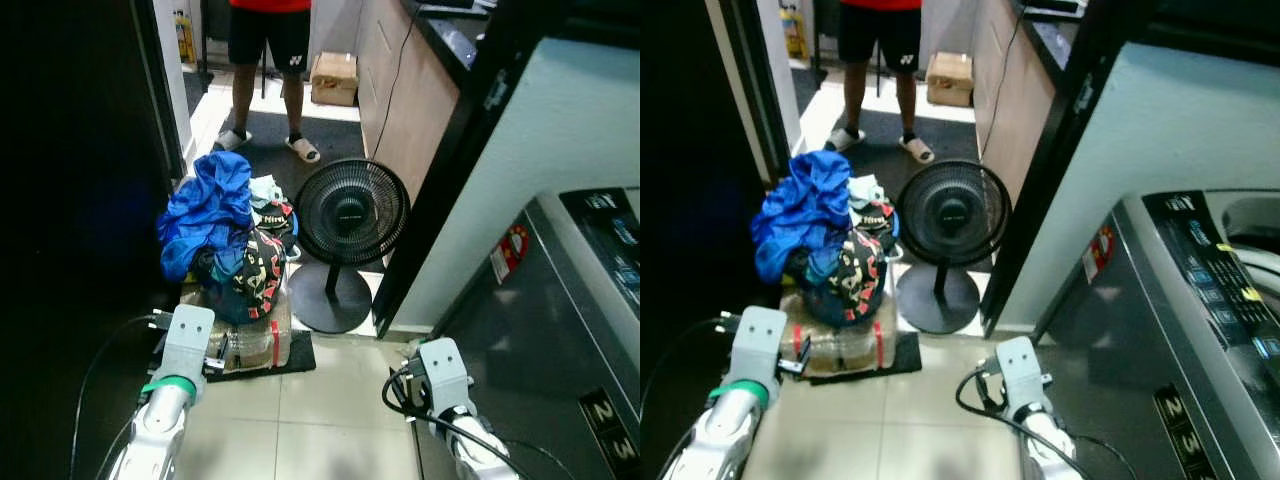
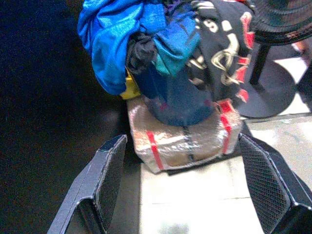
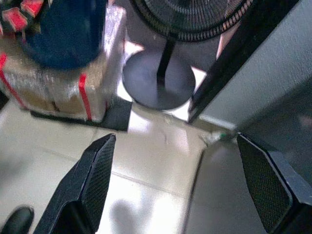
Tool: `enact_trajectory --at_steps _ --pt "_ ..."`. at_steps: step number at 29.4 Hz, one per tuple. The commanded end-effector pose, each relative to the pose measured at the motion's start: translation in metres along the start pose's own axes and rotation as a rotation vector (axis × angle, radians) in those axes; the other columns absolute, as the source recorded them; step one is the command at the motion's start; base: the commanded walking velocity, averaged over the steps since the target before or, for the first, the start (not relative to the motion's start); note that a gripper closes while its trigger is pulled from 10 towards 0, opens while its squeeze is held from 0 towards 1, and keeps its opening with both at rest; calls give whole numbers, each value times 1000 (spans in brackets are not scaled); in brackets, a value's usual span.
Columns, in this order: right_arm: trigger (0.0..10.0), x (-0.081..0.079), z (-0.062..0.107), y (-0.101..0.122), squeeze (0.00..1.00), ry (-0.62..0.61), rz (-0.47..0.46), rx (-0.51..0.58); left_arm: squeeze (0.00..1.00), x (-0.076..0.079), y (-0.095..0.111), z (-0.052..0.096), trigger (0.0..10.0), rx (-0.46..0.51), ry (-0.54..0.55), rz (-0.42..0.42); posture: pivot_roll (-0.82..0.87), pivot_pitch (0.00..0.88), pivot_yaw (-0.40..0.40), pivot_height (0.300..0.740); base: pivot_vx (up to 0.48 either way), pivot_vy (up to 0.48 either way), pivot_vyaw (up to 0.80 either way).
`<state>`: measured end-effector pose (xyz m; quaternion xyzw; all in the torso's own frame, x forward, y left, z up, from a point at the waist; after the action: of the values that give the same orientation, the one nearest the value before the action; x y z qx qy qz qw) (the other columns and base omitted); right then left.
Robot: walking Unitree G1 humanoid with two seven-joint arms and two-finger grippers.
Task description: Clothes washing
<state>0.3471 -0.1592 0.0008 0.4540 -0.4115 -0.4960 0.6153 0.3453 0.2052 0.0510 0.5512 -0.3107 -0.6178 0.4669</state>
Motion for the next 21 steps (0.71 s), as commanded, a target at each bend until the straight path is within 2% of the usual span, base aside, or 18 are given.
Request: enact_trajectory --at_steps 1,8,13,20,21 --pt "10000 10 9 -16 0 -28 2 -43 0 8 -4 1 10000 -9 -22 0 59 38 -46 740 450 0 0" --pt "10000 12 9 -16 0 -33 16 -44 0 8 -4 1 10000 -6 -19 -4 59 32 -46 740 443 0 0" --pt "10000 13 8 -16 0 -46 15 -51 0 7 -4 0 10000 -4 -14 -3 61 35 -46 740 410 0 800" --pt "10000 16 8 -16 0 -59 23 -53 0 7 -5 0 10000 -6 -12 -2 60 39 -46 740 408 0 0" --pt "10000 16 8 -16 0 -59 21 -50 0 7 -5 0 10000 -7 -11 -2 60 43 -46 740 394 0 800"
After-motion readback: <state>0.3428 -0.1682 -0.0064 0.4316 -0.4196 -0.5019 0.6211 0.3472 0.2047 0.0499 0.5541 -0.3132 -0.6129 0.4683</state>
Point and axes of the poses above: a point about 5 cm out from each wrist's last joint towards the gripper, its own z axis pointing back from the gripper into the wrist, its own y axis along the axis of the wrist's last joint, x = y × z, the point moved 6 cm from there along -z, pointing out of the wrist towards the gripper, and after that the axes turned 8 degrees about -z, right-handed, at the moved point
